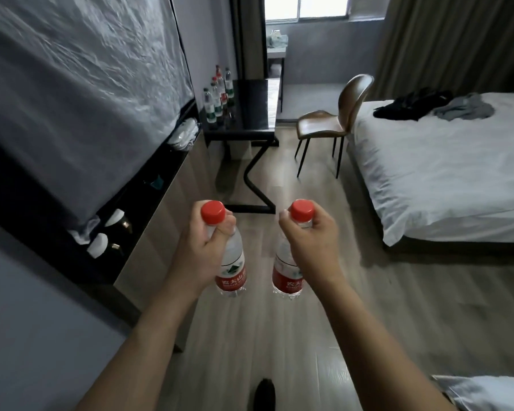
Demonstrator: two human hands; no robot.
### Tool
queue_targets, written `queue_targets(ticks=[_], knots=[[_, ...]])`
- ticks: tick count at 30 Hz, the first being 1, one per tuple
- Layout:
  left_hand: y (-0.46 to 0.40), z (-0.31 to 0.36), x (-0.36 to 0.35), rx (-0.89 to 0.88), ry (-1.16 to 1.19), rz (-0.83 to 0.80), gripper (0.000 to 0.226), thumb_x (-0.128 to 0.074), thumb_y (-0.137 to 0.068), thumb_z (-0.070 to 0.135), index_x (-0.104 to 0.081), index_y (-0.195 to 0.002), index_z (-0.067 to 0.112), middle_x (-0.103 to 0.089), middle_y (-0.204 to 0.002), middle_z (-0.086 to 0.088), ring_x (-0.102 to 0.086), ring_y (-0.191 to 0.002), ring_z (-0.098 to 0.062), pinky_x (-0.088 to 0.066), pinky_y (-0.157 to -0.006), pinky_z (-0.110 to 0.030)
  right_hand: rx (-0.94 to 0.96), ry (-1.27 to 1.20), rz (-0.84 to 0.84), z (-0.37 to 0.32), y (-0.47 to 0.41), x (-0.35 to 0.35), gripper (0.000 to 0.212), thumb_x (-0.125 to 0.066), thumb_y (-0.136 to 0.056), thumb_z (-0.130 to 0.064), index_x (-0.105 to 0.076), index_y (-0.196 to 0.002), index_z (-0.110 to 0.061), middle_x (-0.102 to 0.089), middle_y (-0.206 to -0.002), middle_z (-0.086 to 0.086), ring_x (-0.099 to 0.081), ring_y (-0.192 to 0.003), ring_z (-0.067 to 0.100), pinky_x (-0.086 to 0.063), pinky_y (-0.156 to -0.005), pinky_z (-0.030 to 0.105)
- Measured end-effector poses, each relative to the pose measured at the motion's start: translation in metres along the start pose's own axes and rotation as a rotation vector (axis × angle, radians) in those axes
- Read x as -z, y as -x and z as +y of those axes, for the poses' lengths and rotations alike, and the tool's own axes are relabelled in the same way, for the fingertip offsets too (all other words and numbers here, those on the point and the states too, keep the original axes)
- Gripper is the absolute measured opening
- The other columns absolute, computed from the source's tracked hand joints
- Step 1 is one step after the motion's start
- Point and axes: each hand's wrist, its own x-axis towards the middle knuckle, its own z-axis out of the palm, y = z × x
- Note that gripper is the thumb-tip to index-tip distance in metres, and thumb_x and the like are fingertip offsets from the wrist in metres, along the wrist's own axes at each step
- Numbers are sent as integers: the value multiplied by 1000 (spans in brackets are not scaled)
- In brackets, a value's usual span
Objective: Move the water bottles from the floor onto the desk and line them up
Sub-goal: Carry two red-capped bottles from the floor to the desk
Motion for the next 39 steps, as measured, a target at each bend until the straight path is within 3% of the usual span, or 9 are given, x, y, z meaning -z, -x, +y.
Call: queue_targets(ticks=[2,7,14,18,23,28,33,39], knots=[[-29,-14,-8,10,17,-15,33,-56,-84,58,-55,-104,31,-65,-95,16,-64,-94,-9,-49,-86,-31,-8,2,9,9,-23,-10,22,-69,-79,-31,-57,-71,-14,-56,-61,4,-50,-58,9,-45,-59,29],[-108,-46,-24,-8,37,-52,28,-55,-85,61,-52,-101,39,-63,-94,25,-62,-92,-1,-45,-83,-27,-21,38,13,27,-90,-39,24,-71,-82,-25,-56,-69,-12,-54,-60,6,-49,-57,11,-45,-58,29],[-209,-68,-47,-30,43,-101,28,-55,-87,56,-52,-102,32,-61,-93,23,-62,-91,-5,-44,-83,-24,-10,22,65,45,-184,-61,19,-72,-83,-17,-60,-69,-17,-60,-65,3,-53,-58,7,-47,-58,19],[-259,-77,-78,-22,69,-124,39,-55,-85,56,-53,-106,23,-60,-93,18,-60,-94,-11,-46,-89,-28,-8,15,81,66,-238,-61,21,-72,-84,-15,-59,-67,-20,-58,-59,-10,-52,-56,3,-44,-57,13],[-333,-98,-129,-11,88,-133,41,-57,-86,52,-54,-108,18,-62,-95,9,-62,-97,-18,-49,-92,-36,-35,22,83,107,-317,-61,21,-71,-84,-15,-58,-67,-18,-56,-59,-8,-51,-58,4,-44,-58,14],[-418,-111,-187,8,53,-137,33,-57,-85,51,-54,-105,25,-62,-96,16,-61,-98,-11,-48,-90,-32,-51,8,73,142,-415,-52,24,-70,-84,-16,-54,-66,-15,-52,-58,-7,-48,-56,6,-42,-57,14],[-495,-107,-234,-33,35,-122,32,-58,-88,40,-56,-108,15,-63,-99,13,-61,-98,-8,-47,-90,-24,-43,25,82,163,-501,-42,24,-71,-83,-16,-54,-65,-17,-53,-57,-8,-47,-55,3,-42,-57,14],[-581,-112,-278,-63,32,-133,26,-57,-90,41,-56,-105,19,-62,-97,23,-60,-95,0,-44,-84,-11,-51,41,81,190,-591,-40,18,-71,-82,-17,-59,-72,-8,-59,-67,10,-50,-60,8,-44,-59,21]])
